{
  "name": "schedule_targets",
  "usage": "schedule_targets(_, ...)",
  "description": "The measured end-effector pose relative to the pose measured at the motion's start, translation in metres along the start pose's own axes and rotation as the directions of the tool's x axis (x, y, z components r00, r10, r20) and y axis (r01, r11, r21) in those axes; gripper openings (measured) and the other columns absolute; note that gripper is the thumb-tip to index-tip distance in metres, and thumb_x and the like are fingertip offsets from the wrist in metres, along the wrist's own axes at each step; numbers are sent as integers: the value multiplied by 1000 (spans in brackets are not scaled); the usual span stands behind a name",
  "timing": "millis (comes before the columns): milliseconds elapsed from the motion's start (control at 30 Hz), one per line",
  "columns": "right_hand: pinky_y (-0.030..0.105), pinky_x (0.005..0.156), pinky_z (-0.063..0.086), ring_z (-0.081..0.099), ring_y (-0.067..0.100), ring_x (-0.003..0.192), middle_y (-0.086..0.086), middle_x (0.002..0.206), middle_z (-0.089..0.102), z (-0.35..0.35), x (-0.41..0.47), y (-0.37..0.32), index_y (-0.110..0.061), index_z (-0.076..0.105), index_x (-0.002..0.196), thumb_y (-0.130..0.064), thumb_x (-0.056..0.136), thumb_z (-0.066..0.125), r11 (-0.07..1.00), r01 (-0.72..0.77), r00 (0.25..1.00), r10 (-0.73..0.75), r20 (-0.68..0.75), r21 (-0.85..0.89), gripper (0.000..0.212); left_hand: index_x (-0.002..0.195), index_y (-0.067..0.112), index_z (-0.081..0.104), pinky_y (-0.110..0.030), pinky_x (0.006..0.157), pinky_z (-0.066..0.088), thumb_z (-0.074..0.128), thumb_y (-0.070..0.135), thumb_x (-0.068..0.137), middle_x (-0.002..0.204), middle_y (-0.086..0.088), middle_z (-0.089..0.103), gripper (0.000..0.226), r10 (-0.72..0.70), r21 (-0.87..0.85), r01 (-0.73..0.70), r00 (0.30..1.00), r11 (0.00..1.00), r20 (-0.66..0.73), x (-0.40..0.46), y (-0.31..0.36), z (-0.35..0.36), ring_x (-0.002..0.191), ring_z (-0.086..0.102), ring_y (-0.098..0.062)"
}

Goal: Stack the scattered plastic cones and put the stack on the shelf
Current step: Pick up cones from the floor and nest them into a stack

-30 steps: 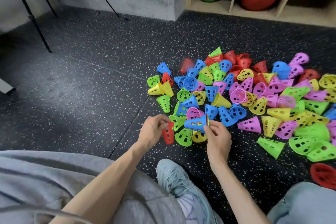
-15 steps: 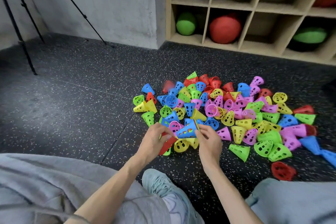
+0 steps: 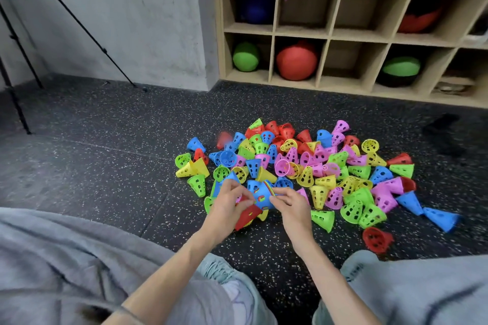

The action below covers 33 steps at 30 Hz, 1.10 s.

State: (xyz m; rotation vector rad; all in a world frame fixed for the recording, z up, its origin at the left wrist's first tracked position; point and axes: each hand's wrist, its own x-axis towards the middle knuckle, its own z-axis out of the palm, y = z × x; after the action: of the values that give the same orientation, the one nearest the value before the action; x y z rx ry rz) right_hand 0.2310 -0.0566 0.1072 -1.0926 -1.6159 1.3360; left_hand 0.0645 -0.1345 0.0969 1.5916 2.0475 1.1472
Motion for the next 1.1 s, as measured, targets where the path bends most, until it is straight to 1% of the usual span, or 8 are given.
schedule_targets(167, 32, 80, 56, 72, 6, 85, -9, 85, 77, -15, -5, -4, -26, 75, 89, -9, 90, 71, 1000, -11, 1000, 10, 10, 19, 17, 98, 24, 71, 0, 85, 34, 67, 22, 99, 121, 9, 43, 4, 55, -12, -55, 998, 998, -16, 7, 23, 7, 107, 44, 21)
schedule_targets(233, 25, 74, 54, 72, 5, 81, -9, 82, 77, -20, -7, -7, -25, 74, 87, -6, 91, 69, 998, -14, 1000, 14, -5, 65, 20, 99, 24, 70, -4, 87, 35, 68, 23, 98, 124, 10, 43, 3, 82, -28, -83, 996, 996, -29, 11, 30, 11, 107, 50, 14)
schedule_targets(333, 20, 71, 53, 73, 6, 79, -6, 81, 78, -26, -11, -13, -22, 74, 88, -5, 92, 68, 991, -11, 1000, 14, -18, 132, 18, 99, 28, 70, -20, 91, 45, 70, 27, 97, 123, 12, 45, 2, 85, -61, -89, 995, 994, -58, 18, 43, 19, 103, 59, -4)
schedule_targets(467, 21, 75, 54, 74, 8, 87, -6, 88, 79, -40, -11, -16, -20, 75, 94, -7, 93, 69, 981, 5, 998, 7, -63, 192, 15, 107, 32, 65, -18, 83, 53, 70, 30, 97, 121, 11, 53, 12, 60, -150, -71, 996, 986, -72, 27, 60, 26, 97, 65, 1)
schedule_targets(633, 22, 77, 57, 72, 5, 88, -13, 88, 78, -60, -13, -20, -26, 75, 93, -6, 94, 67, 981, 65, 992, -43, -121, 185, 21, 126, 35, 62, -29, 78, 57, 61, 37, 102, 107, 7, 72, 24, -7, -248, 12, 1000, 969, 21, 34, 78, 40, 92, 70, -10)
schedule_targets(833, 15, 67, 54, 72, 2, 82, -6, 91, 77, -85, -12, -19, -20, 75, 95, 1, 96, 62, 974, 99, 988, -73, -133, 202, 25, 123, 36, 66, -25, 85, 59, 64, 28, 102, 112, 7, 70, 23, 56, -294, -27, 994, 955, 89, 41, 93, 57, 105, 66, -3)
schedule_targets(967, 18, 75, 55, 73, 4, 89, -10, 92, 78, -101, -4, -11, -23, 76, 92, 1, 95, 63, 976, 88, 993, -70, -98, 198, 27, 123, 29, 66, -19, 79, 56, 70, 21, 98, 110, 16, 65, 27, 89, -304, -43, 987, 952, 137, 49, 101, 64, 92, 65, 1)
schedule_targets(1100, 17, 77, 53, 72, 2, 88, -12, 90, 78, -121, 8, 4, -21, 76, 91, 2, 93, 66, 974, 44, 990, -12, -139, 224, 26, 122, 33, 64, -30, 86, 59, 75, 29, 94, 113, 21, 65, 31, 114, -285, -61, 978, 957, 172, 65, 106, 89, 93, 66, -1)
